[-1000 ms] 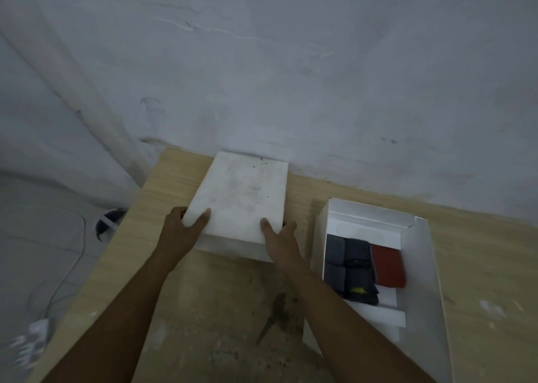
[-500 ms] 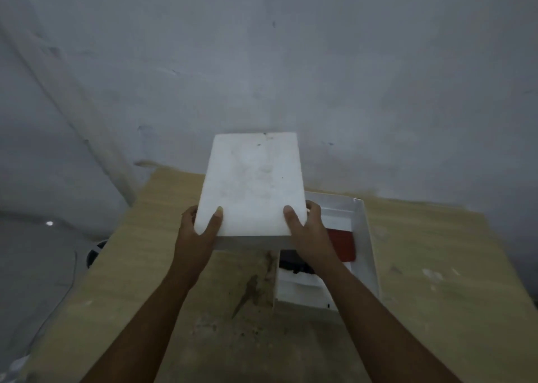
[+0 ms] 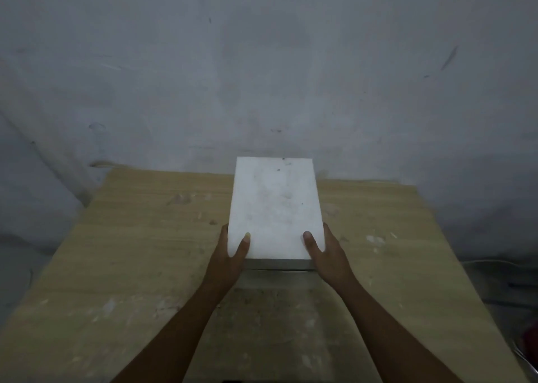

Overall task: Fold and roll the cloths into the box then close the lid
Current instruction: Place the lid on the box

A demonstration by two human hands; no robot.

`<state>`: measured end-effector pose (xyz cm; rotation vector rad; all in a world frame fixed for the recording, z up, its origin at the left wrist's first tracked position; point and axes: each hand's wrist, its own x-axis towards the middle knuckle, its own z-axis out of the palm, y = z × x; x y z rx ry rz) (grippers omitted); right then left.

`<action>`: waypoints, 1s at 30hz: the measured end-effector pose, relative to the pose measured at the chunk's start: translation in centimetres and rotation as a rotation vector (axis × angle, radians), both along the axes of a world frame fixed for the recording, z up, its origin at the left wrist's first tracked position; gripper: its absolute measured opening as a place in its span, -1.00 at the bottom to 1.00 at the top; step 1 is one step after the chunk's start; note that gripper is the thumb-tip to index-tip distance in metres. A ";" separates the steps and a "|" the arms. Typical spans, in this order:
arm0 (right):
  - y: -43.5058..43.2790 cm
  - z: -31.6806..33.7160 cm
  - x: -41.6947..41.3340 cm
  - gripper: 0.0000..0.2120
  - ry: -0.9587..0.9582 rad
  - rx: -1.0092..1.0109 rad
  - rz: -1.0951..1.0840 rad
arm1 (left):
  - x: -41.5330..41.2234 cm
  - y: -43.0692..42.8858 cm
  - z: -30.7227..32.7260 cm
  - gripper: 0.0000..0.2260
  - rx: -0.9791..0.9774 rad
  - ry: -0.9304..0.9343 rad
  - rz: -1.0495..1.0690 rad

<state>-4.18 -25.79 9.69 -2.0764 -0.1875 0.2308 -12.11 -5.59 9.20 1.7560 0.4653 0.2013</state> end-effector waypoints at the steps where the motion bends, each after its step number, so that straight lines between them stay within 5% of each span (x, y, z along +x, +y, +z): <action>1: -0.3 -0.4 0.0 -0.54 0.006 0.000 -0.007 | -0.1 -0.3 -0.1 -0.57 -0.007 0.005 -0.010; 21: -1.3 -3.3 1.2 -0.46 0.179 0.040 -0.081 | 1.3 -0.9 -0.8 -0.54 0.034 0.110 -0.057; 30: -1.0 -4.5 1.1 -0.35 0.296 0.050 -0.033 | 1.6 0.0 -4.6 -0.43 0.084 0.370 -0.006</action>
